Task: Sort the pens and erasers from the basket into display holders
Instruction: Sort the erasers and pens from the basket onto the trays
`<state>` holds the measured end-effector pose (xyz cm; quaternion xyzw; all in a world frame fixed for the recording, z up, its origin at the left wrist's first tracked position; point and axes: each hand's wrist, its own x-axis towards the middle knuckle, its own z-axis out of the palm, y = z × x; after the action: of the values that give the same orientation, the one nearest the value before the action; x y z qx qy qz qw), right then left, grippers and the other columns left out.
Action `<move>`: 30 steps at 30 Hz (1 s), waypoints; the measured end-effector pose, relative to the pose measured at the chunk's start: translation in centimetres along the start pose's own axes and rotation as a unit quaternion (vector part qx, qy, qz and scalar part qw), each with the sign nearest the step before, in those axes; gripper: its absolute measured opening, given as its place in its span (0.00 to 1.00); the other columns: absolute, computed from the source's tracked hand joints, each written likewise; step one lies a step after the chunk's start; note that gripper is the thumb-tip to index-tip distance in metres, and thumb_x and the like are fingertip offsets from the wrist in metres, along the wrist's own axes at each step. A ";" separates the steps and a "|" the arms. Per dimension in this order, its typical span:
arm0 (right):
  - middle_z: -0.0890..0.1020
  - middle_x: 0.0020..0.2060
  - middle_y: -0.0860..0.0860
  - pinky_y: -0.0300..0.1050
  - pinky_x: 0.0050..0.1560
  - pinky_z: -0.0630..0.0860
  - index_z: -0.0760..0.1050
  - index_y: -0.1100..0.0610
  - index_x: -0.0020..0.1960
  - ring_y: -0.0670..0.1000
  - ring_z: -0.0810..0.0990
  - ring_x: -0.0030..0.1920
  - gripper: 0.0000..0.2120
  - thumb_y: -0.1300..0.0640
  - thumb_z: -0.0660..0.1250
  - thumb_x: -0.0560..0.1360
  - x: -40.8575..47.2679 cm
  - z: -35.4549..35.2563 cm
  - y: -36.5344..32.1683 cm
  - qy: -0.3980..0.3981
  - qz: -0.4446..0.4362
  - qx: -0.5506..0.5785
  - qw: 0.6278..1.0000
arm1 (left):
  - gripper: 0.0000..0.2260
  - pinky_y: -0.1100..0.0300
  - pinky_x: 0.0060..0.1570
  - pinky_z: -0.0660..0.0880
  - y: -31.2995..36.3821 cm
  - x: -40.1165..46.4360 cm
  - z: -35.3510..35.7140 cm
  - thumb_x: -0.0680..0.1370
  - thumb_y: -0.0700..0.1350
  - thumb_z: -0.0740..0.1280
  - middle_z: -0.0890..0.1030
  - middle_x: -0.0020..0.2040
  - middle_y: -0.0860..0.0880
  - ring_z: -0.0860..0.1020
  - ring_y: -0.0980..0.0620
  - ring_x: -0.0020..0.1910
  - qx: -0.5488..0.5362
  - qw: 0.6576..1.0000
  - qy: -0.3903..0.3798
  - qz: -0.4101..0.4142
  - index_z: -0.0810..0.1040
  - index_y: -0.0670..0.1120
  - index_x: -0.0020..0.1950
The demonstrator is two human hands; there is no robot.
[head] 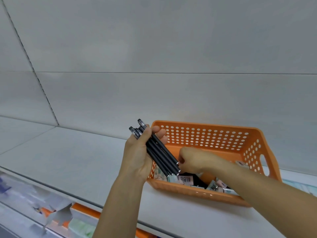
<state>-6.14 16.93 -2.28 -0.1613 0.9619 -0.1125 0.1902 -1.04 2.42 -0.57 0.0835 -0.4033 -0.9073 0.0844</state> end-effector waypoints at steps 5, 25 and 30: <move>0.76 0.37 0.48 0.40 0.35 0.70 0.72 0.54 0.44 0.47 0.73 0.36 0.07 0.53 0.67 0.76 0.1 0.2 -0.1 -0.010 -0.005 -0.033 0.999 | 0.09 0.55 0.40 0.82 0.1 0.0 0.0 0.80 0.40 0.64 0.84 0.48 0.39 0.85 0.46 0.46 -0.008 1.000 0.000 -0.001 0.77 0.36 0.55; 0.79 0.34 0.53 0.44 0.29 0.76 0.80 0.58 0.50 0.51 0.74 0.27 0.05 0.60 0.66 0.78 -4.4 -6.7 2.3 0.093 -0.197 0.217 0.951 | 0.14 0.45 0.61 0.75 -3.7 0.1 3.5 0.82 0.42 0.60 0.82 0.56 0.36 0.82 0.41 0.56 0.024 0.993 -0.059 -0.098 0.77 0.35 0.62; 0.79 0.34 0.53 0.43 0.29 0.75 0.80 0.54 0.47 0.50 0.74 0.26 0.04 0.59 0.67 0.78 -4.3 -6.3 2.2 0.102 -0.181 0.197 0.958 | 0.20 0.42 0.63 0.74 -4.6 0.1 3.8 0.71 0.41 0.70 0.81 0.57 0.35 0.81 0.39 0.56 -0.027 0.988 -0.073 -0.130 0.78 0.34 0.60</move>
<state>-5.44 21.46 4.19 -0.2798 0.8895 -0.3484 0.0952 -2.32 8.15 -1.51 0.0660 -0.3698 -0.9247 -0.0620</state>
